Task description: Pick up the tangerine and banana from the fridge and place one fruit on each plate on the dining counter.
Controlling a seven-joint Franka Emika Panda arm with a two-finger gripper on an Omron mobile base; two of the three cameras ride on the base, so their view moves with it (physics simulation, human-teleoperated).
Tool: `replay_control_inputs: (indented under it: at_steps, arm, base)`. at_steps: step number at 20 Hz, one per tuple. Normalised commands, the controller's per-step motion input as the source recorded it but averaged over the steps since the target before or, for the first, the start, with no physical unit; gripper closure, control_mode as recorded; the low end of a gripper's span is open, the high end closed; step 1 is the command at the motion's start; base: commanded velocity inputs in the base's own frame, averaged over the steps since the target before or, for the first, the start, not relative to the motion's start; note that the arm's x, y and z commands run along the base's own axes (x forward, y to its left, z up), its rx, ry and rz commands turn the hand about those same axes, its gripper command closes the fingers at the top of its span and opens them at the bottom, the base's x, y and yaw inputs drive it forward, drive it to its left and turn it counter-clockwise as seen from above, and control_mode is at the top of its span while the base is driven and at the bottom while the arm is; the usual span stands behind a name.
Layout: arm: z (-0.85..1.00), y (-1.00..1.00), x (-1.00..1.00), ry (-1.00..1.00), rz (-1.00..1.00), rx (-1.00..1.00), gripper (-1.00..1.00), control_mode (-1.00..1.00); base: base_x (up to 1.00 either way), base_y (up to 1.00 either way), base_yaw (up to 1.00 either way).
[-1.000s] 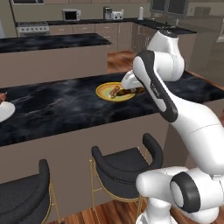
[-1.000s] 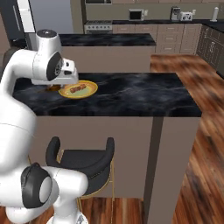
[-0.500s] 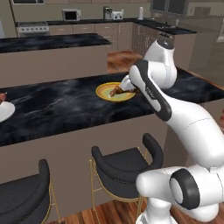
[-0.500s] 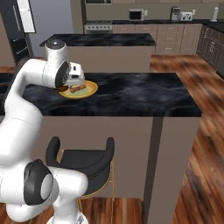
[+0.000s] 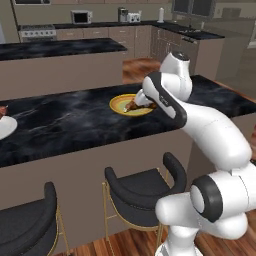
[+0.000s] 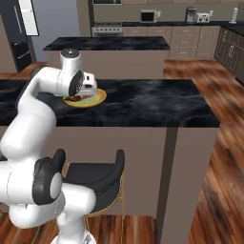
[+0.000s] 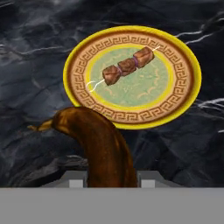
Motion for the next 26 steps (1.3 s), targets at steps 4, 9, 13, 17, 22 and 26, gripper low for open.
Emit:
replay_control_inputs:
  at_steps: [4, 9, 13, 17, 22, 26]
  arm:
    - [-0.08, 0.0, 0.51, 0.04, 0.0, 0.0, 1.0, -1.0]
    - [-0.06, 0.0, 0.55, 0.06, 0.0, 0.0, 1.0, -1.0]
    - [-0.19, 0.0, 0.52, 0.07, 0.0, 0.0, 1.0, -1.0]
    - [-0.38, 0.03, 0.35, 0.08, 0.0, 0.0, 1.0, -1.0]
    - [-0.36, 0.07, 0.25, 0.06, 0.0, 0.0, 1.0, -1.0]
    - [-0.35, 0.12, 0.04, 0.02, 0.0, 0.0, -1.0, -1.0]
  base:
    - [0.0, 0.0, 0.0]
    - [0.0, 0.0, 0.0]
    - [0.0, 0.0, 0.0]
    - [0.0, 0.0, 0.0]
    - [0.0, 0.0, 0.0]
    - [0.0, 0.0, 0.0]
